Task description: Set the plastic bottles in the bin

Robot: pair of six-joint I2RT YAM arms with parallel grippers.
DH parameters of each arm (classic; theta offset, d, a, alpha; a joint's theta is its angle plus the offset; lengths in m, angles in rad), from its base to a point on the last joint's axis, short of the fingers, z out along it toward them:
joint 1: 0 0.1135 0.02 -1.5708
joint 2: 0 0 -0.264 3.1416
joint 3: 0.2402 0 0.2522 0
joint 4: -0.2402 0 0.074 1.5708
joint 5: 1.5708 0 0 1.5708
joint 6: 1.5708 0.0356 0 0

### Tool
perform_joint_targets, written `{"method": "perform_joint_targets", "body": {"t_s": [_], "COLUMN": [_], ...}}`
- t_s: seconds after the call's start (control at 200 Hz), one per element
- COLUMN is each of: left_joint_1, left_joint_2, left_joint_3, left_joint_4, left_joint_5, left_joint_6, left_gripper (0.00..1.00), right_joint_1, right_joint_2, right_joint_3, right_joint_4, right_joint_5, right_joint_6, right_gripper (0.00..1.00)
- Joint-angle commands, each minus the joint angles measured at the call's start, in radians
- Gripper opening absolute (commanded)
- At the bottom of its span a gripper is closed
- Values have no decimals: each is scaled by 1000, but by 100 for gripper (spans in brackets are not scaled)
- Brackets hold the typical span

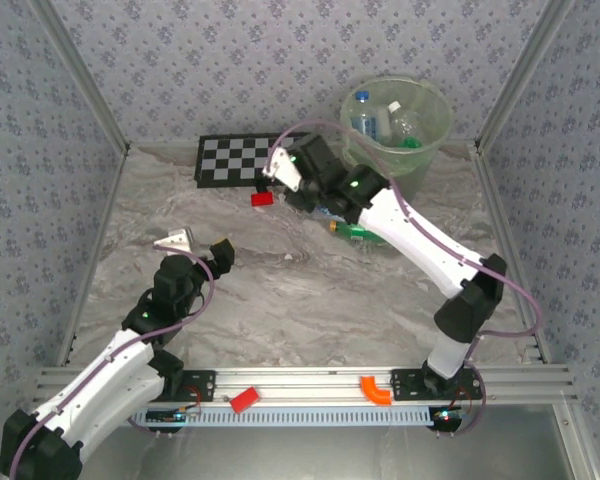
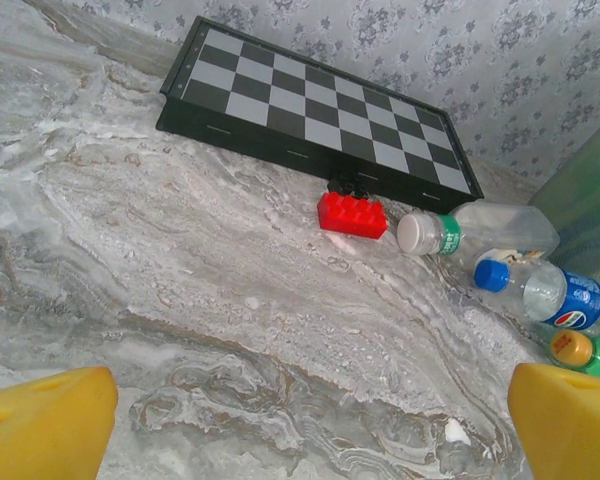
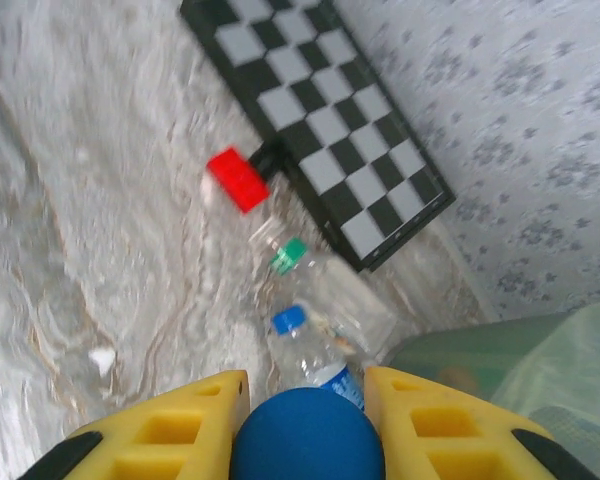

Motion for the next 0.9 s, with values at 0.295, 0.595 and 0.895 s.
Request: {"method": "perform_joint_targets", "body": {"t_s": [0.295,0.595,0.895], "left_joint_1": [0,-29,-41], "left_joint_2": [3,38,78], "left_joint_3": [-41,-38,-21], "left_joint_4": [215,272,261], "left_joint_5": [264,337,339], "left_joint_6": [44,67,75], "left_gripper": [100,100,100], "right_joint_1": [-260,-463,-570], "right_joint_2": [-178,-148,-7], "right_joint_3": [-45,-41,34], "right_joint_4": [383,592,707], "right_joint_5": [-368,-299,-160], "right_joint_6": [318,446,450], "right_gripper": [30,36,35]}}
